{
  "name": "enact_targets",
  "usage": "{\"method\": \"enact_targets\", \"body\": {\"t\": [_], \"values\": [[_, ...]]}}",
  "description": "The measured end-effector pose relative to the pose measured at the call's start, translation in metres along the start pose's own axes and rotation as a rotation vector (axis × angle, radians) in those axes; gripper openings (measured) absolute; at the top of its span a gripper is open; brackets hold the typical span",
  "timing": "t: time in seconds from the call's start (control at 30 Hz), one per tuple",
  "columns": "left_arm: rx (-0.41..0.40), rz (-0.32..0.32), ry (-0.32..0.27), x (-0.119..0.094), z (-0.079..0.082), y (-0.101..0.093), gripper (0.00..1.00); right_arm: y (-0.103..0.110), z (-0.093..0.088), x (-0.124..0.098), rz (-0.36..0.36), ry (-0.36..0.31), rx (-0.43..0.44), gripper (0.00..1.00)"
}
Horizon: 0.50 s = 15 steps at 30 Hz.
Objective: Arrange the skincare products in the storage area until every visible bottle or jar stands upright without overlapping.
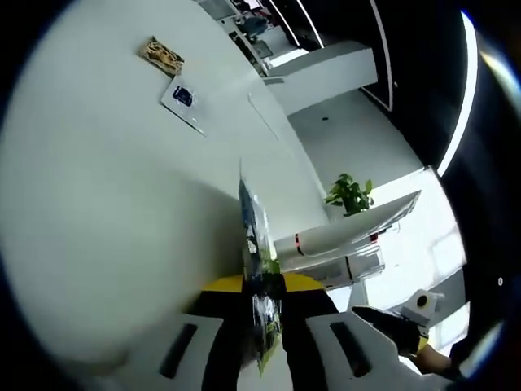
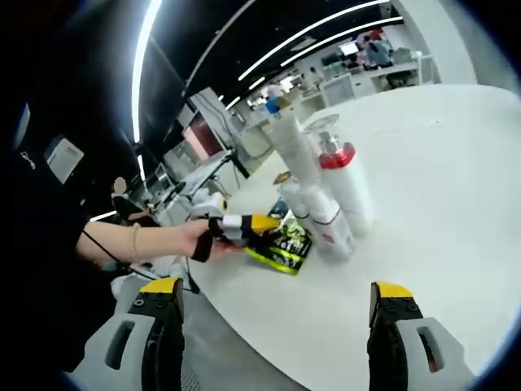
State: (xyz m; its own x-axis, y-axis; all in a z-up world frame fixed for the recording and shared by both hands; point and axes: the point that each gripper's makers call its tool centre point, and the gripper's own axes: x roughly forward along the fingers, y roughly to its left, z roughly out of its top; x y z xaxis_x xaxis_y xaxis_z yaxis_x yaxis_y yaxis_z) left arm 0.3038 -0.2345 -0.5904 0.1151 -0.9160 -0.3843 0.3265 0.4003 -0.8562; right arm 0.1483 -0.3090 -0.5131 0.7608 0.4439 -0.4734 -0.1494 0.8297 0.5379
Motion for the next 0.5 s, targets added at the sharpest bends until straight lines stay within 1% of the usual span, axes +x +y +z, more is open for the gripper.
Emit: {"method": "enact_targets", "body": {"t": [0.13,0.23,0.5], "values": [[0.023,0.013,0.022,0.0002,-0.0008,0.0033,0.19,-0.0007,0.0003,0.0000,0.002,0.000,0.001,0.99],[0.056,0.022,0.028,-0.0006,0.0012,0.0009,0.22,-0.0001,0.0015,0.0000,0.002,-0.003,0.002,0.99],[0.120,0.047,0.032,0.0004,0.0065,-0.0054,0.36,0.0024,0.0017,-0.0005,0.007,-0.005,0.001,0.99]]}}
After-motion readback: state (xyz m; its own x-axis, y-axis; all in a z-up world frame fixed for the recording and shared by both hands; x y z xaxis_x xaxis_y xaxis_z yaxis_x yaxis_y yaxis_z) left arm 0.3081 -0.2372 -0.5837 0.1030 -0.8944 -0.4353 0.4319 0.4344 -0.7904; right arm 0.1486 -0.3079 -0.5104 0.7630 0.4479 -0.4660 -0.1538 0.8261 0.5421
